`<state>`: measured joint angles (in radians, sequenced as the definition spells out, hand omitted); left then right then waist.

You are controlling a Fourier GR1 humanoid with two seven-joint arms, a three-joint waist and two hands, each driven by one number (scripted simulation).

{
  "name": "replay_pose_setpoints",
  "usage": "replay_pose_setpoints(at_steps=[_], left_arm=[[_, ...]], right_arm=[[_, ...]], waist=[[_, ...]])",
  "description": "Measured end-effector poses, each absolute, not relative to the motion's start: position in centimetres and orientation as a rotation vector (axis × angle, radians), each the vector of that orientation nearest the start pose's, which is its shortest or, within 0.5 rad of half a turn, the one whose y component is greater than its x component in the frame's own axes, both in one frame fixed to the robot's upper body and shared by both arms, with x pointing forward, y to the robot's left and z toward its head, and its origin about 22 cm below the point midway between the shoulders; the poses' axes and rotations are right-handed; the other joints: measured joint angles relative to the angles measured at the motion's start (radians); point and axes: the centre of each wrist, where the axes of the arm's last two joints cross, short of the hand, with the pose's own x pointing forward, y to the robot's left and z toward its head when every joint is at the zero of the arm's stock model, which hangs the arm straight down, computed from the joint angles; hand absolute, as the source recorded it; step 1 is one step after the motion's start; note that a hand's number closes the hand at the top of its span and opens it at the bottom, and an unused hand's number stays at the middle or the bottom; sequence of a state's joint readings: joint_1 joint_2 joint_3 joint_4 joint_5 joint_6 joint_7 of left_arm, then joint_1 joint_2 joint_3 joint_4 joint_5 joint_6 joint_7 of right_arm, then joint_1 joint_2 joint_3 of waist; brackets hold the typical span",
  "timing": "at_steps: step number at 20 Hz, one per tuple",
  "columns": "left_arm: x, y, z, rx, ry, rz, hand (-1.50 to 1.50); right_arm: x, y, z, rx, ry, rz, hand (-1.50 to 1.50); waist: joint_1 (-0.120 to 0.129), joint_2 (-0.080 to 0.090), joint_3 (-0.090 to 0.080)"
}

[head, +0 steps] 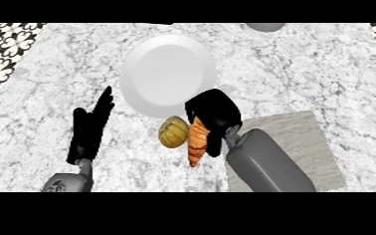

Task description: Pick the croissant from the placemat and place it in the plate

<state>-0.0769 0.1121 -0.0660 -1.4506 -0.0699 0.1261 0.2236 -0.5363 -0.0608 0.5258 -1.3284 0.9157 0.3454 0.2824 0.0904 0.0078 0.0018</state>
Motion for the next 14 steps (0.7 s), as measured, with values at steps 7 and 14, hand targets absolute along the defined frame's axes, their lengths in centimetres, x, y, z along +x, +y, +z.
replay_pose_setpoints(at_steps=[7,14], left_arm=[[26.3,23.2,-1.0,0.176,-1.299,-0.119,0.0],[26.4,23.5,-1.0,0.197,-1.296,-0.096,0.0]], right_arm=[[27.5,-0.4,10.1,-0.609,-1.675,1.363,1.5],[26.9,3.1,14.0,-0.759,-1.841,1.049,1.5]], waist=[[0.015,-0.001,-0.002],[-0.014,-0.005,-0.003]])
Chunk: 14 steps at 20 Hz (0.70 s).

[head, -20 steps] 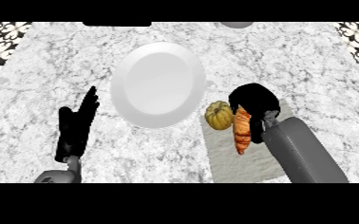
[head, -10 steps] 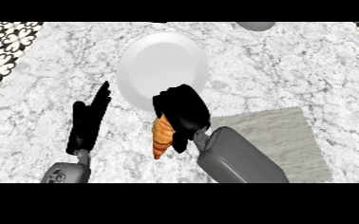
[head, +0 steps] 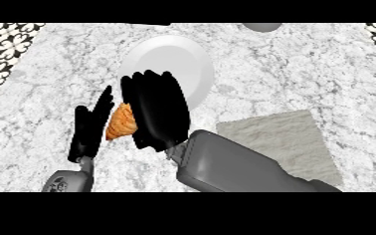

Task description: Pick the croissant from the placemat and place it in the plate

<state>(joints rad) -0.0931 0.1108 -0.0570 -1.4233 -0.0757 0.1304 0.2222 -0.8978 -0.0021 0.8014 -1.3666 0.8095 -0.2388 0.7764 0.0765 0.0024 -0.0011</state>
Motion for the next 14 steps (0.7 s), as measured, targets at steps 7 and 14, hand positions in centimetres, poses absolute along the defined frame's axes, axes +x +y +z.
replay_pose_setpoints(at_steps=[7,14], left_arm=[[26.2,23.5,-1.0,0.218,-1.298,-0.073,0.0],[25.4,24.2,-1.4,0.219,-1.303,-0.075,0.0]], right_arm=[[29.5,5.0,15.4,-0.824,-1.793,0.92,1.5],[33.5,4.9,14.7,-0.863,-1.709,0.896,1.5]], waist=[[-0.026,0.001,0.0],[-0.029,0.005,0.0]])
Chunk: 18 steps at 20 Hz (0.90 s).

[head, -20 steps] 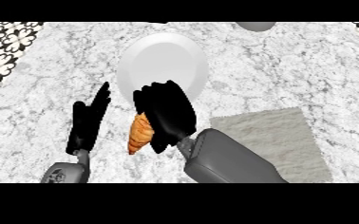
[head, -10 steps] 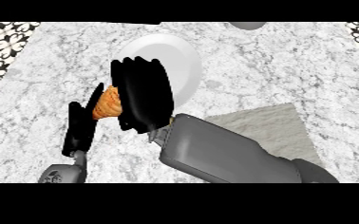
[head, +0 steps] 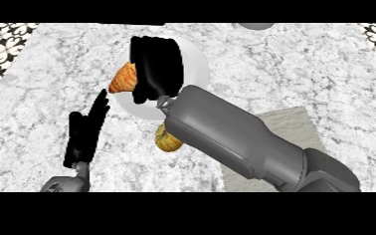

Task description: Pick the croissant from the placemat and place it in the plate

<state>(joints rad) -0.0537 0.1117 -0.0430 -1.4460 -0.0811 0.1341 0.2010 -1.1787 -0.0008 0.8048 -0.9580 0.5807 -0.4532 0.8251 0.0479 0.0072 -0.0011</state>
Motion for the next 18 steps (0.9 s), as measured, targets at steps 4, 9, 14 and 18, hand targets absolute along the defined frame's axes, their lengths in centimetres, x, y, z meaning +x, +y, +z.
replay_pose_setpoints(at_steps=[4,9,14,18], left_arm=[[26.0,24.1,-1.1,0.215,-1.303,-0.07,0.0],[25.9,24.1,-0.7,0.215,-1.303,-0.075,0.0],[26.1,24.4,-0.3,0.222,-1.307,-0.077,0.0],[26.3,24.1,-0.5,0.209,-1.31,-0.083,0.0]], right_arm=[[35.6,4.0,13.4,-0.881,-1.659,0.908,1.5],[37.6,2.2,11.5,-0.828,-1.538,0.994,1.5],[38.8,0.3,9.0,-0.723,-1.383,1.094,-1.5],[39.5,-0.9,7.9,-0.646,-1.305,1.157,-1.5]], waist=[[0.001,0.003,0.0],[0.004,0.005,0.0],[0.009,0.008,0.001],[0.012,0.01,0.001]])
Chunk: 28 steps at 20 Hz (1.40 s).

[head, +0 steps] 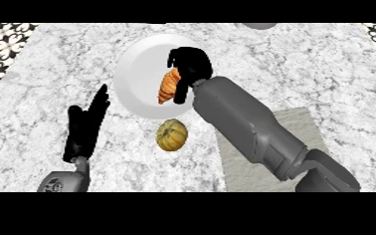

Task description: Pick the croissant from the placemat and place it in the plate

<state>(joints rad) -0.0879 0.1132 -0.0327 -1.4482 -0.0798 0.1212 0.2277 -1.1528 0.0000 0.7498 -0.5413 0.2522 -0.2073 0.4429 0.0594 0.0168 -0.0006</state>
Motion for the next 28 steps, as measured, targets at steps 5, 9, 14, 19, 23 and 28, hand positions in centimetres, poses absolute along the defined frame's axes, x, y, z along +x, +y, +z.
replay_pose_setpoints(at_steps=[5,9,14,19,23,28], left_arm=[[25.9,23.9,-1.0,0.21,-1.307,-0.076,0.0],[25.7,23.6,-1.2,0.215,-1.295,-0.062,0.0],[25.5,24.2,-1.4,0.227,-1.299,-0.053,0.0],[25.3,24.4,-1.4,0.232,-1.296,-0.043,0.0],[25.1,24.0,-1.5,0.235,-1.294,-0.044,0.0],[25.4,23.9,-0.9,0.229,-1.298,-0.054,0.0]], right_arm=[[39.7,-1.3,7.8,-0.497,-1.402,1.163,-1.5],[39.9,-1.5,8.9,-0.317,-1.576,0.979,-1.5],[40.3,-3.3,8.8,-0.12,-1.683,0.687,-1.5],[41.0,-5.6,7.3,0.019,-1.695,0.576,-1.5],[41.0,-6.9,5.6,0.089,-1.711,0.558,-1.5],[41.1,-7.3,4.6,0.14,-1.742,0.552,-1.5]], waist=[[-0.006,-0.002,0.001],[-0.02,-0.004,0.002],[-0.031,-0.007,0.002],[-0.038,-0.01,0.001],[-0.04,-0.011,0.001],[-0.036,-0.011,0.001]])
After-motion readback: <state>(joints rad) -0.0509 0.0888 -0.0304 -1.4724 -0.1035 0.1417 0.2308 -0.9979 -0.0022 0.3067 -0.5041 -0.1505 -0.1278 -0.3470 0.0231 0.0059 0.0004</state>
